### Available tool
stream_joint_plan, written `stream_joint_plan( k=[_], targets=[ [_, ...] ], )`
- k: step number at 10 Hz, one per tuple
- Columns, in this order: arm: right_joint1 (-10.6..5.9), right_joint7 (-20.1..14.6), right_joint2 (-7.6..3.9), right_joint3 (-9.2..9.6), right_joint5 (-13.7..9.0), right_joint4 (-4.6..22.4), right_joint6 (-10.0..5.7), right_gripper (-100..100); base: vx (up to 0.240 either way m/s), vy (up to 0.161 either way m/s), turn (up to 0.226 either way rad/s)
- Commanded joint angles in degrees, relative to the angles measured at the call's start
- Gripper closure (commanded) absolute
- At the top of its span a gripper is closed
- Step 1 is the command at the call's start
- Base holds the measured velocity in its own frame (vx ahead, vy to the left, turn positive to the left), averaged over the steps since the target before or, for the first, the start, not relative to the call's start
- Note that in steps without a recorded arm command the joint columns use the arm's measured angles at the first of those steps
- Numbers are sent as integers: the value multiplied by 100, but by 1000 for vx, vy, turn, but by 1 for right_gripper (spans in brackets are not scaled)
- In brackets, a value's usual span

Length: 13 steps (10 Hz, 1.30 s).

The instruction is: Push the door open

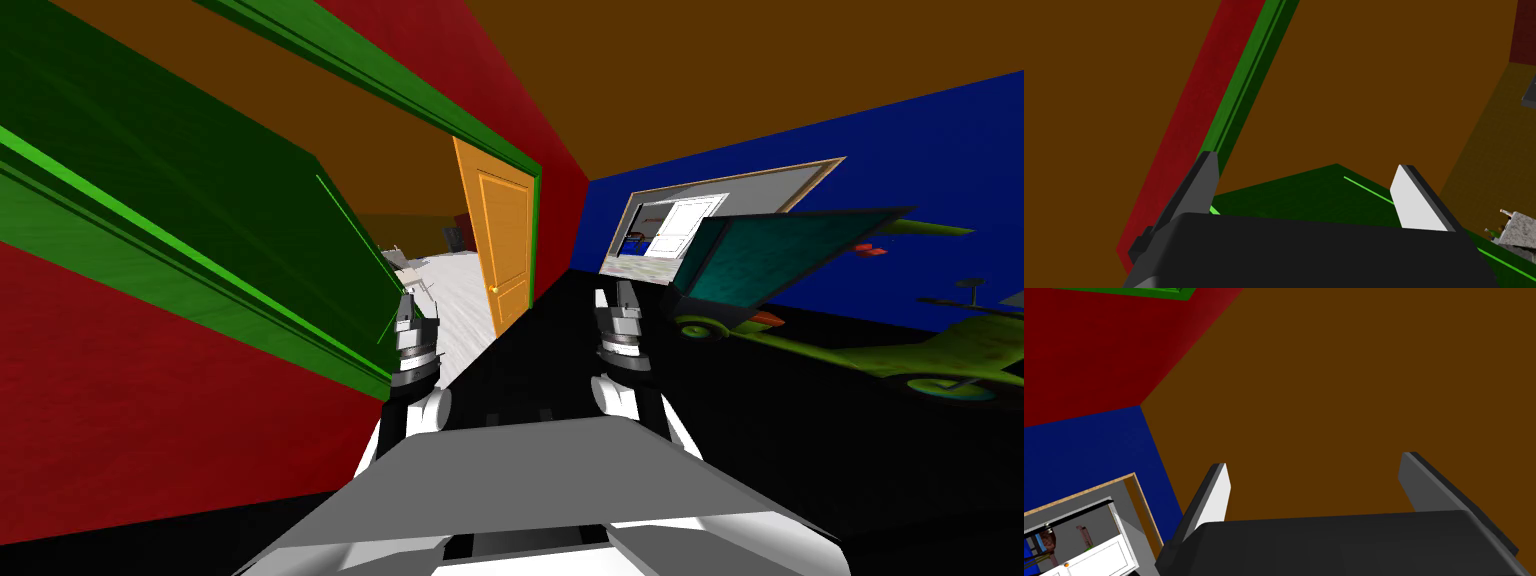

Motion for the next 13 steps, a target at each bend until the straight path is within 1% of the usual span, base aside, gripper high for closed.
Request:
stream_joint_plan(
  k=[1, 3, 7, 11, 13],
  targets=[
    [-78, 134, -58, 49, 45, 199, -39, -100, 61, 7, 22],
    [-198, 343, -136, 125, 115, 510, -99, -100, 128, 8, 22],
    [-368, 636, -231, 231, 213, 944, -183, -100, 103, 6, 16],
    [-578, 999, -332, 363, 335, 1484, -287, -100, 81, 7, 19],
    [-699, 1209, -382, 439, 405, 1797, -348, -100, 105, 8, 22]
  ],
)
